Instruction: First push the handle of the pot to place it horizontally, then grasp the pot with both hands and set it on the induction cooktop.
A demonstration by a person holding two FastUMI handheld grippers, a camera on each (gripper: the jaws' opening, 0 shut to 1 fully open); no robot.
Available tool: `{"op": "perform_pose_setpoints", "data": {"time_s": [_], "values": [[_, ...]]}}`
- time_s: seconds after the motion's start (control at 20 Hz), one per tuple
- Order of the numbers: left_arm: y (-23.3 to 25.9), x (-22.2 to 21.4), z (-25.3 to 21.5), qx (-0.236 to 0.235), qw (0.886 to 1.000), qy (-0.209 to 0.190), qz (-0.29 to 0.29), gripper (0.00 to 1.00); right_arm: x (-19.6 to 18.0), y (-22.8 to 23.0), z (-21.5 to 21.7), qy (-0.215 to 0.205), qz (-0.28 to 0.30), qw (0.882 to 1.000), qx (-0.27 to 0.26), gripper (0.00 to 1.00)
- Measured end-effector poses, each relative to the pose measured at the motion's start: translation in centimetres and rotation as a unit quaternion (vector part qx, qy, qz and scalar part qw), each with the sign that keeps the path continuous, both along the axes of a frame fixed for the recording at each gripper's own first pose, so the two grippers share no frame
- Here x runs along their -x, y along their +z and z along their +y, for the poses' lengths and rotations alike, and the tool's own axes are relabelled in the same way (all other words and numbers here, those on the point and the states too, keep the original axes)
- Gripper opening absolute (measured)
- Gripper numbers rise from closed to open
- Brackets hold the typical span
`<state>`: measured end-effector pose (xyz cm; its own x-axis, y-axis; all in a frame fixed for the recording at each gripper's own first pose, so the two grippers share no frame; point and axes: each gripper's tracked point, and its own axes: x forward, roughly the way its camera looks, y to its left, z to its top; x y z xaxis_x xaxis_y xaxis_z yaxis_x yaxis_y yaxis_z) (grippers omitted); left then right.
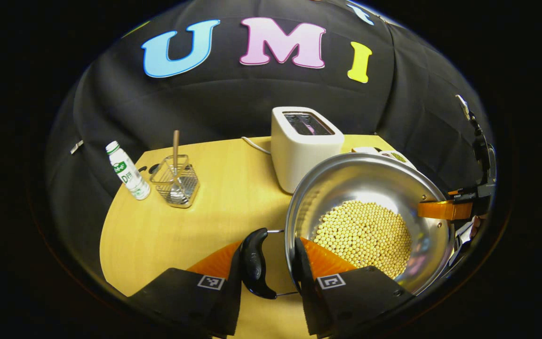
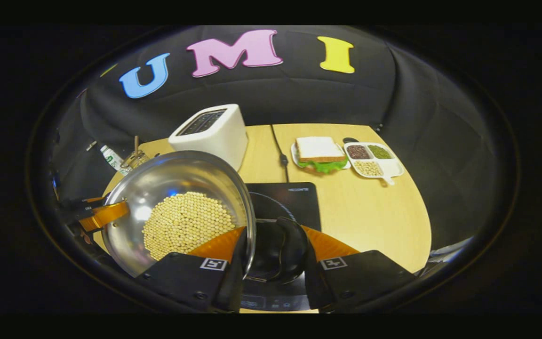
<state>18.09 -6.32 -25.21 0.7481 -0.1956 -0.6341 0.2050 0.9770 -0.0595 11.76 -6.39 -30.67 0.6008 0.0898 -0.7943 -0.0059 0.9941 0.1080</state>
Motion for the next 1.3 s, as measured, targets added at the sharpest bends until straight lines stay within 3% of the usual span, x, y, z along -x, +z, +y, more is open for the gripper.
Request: {"op": "perform_pose_setpoints", "data": {"time_s": [0.45,1.1,1.2,1.3], "values": [[-1.4,-1.0,-5.8,-0.002,1.0,-0.016,0.015,0.56,-0.2,-2.4,-5.6,-0.017,0.017,1.0,-0.01,0.57],[-2.5,-1.7,-6.0,-0.001,1.0,-0.011,0.005,0.57,-0.8,-3.9,-5.2,-0.02,0.009,1.0,-0.021,0.57],[-2.5,-1.6,-6.0,0.001,1.0,-0.01,0.004,0.57,-0.7,-3.8,-5.3,-0.021,0.01,0.999,-0.023,0.53],[-2.5,-1.7,-6.0,0.001,1.0,-0.011,0.005,0.58,-0.8,-3.9,-5.3,-0.023,0.009,0.999,-0.023,0.56]]}}
